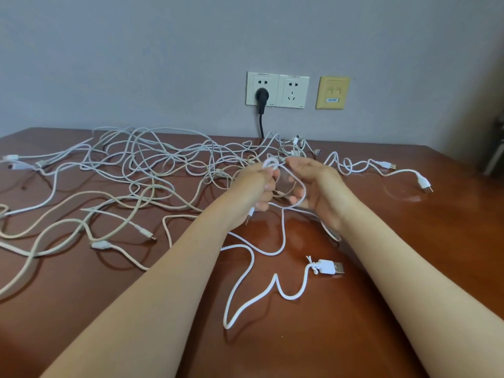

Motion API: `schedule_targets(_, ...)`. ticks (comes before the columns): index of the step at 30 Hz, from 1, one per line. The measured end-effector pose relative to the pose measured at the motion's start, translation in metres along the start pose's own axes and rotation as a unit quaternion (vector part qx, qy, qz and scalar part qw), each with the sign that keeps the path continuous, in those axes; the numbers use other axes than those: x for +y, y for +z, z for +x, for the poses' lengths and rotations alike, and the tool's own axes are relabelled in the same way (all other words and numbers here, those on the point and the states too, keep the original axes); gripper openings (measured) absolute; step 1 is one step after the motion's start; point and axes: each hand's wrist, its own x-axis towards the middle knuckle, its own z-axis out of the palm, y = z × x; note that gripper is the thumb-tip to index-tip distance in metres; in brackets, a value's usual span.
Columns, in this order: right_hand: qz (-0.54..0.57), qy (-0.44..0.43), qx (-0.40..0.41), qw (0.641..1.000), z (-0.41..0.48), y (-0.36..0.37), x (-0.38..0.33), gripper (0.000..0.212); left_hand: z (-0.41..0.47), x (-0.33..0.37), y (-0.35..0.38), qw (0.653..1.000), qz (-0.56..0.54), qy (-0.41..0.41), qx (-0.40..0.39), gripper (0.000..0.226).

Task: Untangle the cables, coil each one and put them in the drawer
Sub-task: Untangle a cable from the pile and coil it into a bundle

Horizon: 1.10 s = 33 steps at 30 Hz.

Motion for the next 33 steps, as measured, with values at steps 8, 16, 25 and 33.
schedule_targets(8, -0.056, -0.039, -0.008, 0.998, -0.002, 0.005, 0.003, 0.011, 0.006, 0.002, -0.007, 0.993, -0.041, 0.046, 0.097, 0.032)
schedule_targets(16, -0.085, -0.085, 0.079, 0.99, -0.002, 0.015, 0.009, 0.016, 0.005, -0.01, 0.007, 0.974, 0.153, 0.125, 0.108, 0.027)
schedule_targets(25, -0.197, -0.121, 0.091, 0.969, -0.001, 0.02, 0.014, 0.02, 0.005, -0.012, 0.005, 0.95, 0.236, 0.165, 0.122, 0.014)
schedule_targets(33, -0.173, -0.07, 0.08, 0.979, -0.003, 0.016, 0.014, 0.028, 0.002, -0.012, 0.004, 0.936, 0.278, 0.186, 0.105, 0.026)
